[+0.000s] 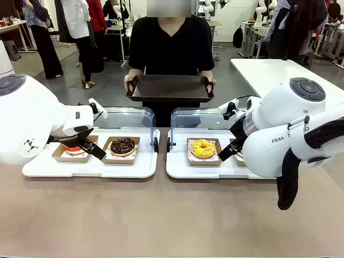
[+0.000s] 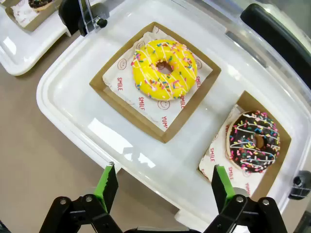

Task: Provide the desired donut to the person.
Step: Pick up and lift the Paper togo box containing the Donut pointed at by the person.

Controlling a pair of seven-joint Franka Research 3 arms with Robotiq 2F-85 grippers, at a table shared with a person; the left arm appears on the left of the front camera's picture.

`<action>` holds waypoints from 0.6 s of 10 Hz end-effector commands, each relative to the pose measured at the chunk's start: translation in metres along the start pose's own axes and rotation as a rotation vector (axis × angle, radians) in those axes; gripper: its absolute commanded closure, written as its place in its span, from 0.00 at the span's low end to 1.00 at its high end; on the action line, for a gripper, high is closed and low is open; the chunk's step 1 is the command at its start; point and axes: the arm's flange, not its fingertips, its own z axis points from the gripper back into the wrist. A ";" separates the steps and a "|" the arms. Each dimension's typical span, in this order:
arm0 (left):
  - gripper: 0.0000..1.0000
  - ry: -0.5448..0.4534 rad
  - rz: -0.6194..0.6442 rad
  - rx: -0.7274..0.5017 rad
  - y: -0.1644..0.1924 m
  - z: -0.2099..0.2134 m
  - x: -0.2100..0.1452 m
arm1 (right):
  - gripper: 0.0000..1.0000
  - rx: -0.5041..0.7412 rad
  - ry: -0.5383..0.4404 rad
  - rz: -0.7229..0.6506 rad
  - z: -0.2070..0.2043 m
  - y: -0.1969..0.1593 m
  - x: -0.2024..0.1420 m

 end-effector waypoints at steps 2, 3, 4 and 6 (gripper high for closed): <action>0.00 0.000 0.000 0.000 0.000 0.000 0.000 | 0.00 0.000 0.000 0.000 0.000 0.000 0.000; 0.00 0.000 0.000 0.000 0.000 0.000 0.000 | 0.00 0.000 0.000 0.000 0.000 0.000 0.000; 0.00 0.000 0.000 0.000 0.000 0.000 0.000 | 0.00 0.000 0.000 0.000 0.000 0.000 0.000; 0.00 0.000 0.000 0.000 0.000 0.000 0.000 | 0.00 0.000 0.000 0.000 0.000 0.000 0.000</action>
